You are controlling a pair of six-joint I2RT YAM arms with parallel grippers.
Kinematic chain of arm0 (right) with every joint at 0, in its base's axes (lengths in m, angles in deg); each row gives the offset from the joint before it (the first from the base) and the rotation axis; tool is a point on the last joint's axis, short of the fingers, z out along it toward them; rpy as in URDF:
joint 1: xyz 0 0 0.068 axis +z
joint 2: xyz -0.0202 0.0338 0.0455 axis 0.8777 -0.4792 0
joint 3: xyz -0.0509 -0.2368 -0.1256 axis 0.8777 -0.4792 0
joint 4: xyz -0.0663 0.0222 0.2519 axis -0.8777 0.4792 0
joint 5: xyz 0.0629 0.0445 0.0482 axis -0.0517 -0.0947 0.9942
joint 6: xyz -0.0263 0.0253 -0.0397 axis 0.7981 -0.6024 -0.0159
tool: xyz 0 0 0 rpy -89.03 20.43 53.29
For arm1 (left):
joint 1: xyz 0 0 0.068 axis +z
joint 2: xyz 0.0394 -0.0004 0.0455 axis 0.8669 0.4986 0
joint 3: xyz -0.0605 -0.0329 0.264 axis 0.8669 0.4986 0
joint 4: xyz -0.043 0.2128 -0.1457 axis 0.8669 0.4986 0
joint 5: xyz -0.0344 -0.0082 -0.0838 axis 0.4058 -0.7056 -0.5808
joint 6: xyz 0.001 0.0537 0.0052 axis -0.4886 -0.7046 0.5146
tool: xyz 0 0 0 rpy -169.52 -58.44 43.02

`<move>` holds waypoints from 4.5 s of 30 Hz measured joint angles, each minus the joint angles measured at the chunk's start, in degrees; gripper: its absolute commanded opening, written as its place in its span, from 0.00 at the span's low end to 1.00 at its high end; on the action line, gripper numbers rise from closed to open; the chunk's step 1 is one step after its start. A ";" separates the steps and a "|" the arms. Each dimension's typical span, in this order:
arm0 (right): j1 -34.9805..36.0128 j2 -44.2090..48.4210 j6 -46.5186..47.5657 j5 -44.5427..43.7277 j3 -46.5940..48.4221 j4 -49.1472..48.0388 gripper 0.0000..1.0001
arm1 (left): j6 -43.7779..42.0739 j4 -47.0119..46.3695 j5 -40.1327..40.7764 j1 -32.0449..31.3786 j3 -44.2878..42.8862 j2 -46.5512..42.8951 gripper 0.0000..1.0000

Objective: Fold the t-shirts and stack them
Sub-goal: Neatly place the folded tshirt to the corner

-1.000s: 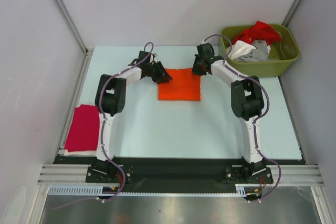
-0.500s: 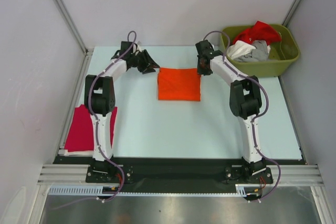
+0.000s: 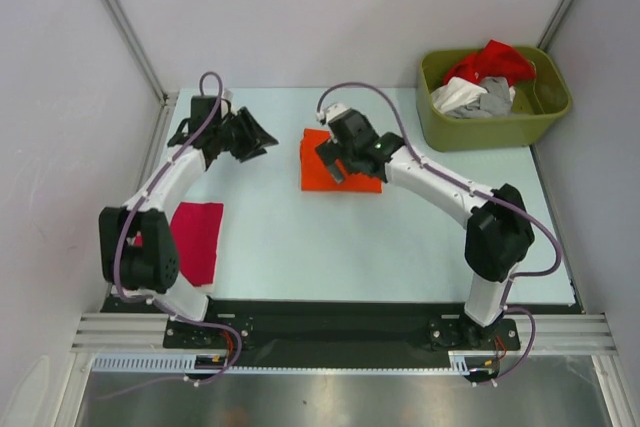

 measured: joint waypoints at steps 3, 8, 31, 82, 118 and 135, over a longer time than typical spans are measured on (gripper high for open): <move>2.62 0.17 6.47 0.13 -6.21 -5.11 1.00 | 2.40 0.83 1.33 0.00 7.13 -5.79 0.53; 7.69 0.81 21.35 0.59 -17.40 -12.74 1.00 | 5.88 2.84 3.50 0.02 17.88 -16.68 0.55; 13.27 -14.38 51.74 2.97 -12.90 -23.85 0.74 | 12.72 13.49 7.54 12.09 26.18 -34.49 0.66; 7.52 -4.79 46.25 14.62 -15.47 -18.23 0.00 | 39.54 -40.15 -8.00 -2.89 28.28 9.07 0.94; 6.29 3.63 39.80 19.85 -22.12 -18.64 0.00 | 44.78 -41.92 -3.89 -8.92 9.27 30.40 0.00; 9.22 29.29 16.63 16.52 -36.94 -15.32 0.86 | 18.12 -26.75 5.97 -9.29 12.46 8.72 0.00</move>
